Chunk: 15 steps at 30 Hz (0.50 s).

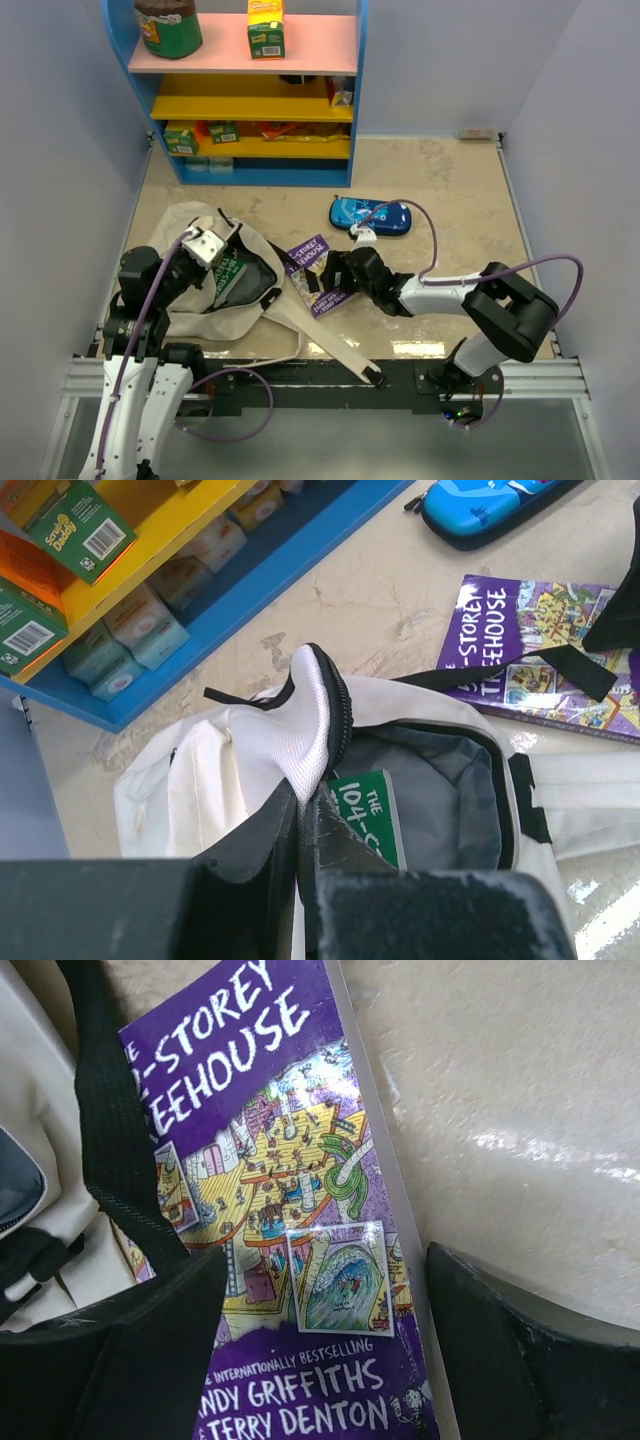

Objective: Pack the student bag
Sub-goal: Pick up the book from the center of the board.

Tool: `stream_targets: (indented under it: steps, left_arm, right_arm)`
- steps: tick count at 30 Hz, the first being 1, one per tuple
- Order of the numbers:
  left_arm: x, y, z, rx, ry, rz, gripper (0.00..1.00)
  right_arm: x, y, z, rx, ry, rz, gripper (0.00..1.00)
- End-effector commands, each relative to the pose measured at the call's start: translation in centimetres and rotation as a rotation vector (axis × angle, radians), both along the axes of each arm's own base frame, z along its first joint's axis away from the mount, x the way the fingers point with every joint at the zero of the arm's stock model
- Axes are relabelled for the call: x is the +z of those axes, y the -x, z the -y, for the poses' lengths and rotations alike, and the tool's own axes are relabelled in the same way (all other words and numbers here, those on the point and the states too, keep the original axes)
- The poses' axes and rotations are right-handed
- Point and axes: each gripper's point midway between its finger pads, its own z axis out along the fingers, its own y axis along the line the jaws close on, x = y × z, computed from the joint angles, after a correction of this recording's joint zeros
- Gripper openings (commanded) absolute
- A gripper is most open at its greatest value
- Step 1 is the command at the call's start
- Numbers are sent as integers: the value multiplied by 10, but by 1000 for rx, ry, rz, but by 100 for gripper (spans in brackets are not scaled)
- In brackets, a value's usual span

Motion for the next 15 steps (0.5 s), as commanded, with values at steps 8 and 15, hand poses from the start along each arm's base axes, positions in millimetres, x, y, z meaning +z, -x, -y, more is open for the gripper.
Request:
stream_targets:
  steps: [8,15]
  left_arm:
    - [58,16,9,-55,39,224,0]
    - [57,16,7,-54,13,229,0]
  right_arm:
    - [-64,53,-11,-25,191,-164,52]
    - [-84,62,-10,-14,205,-194,0]
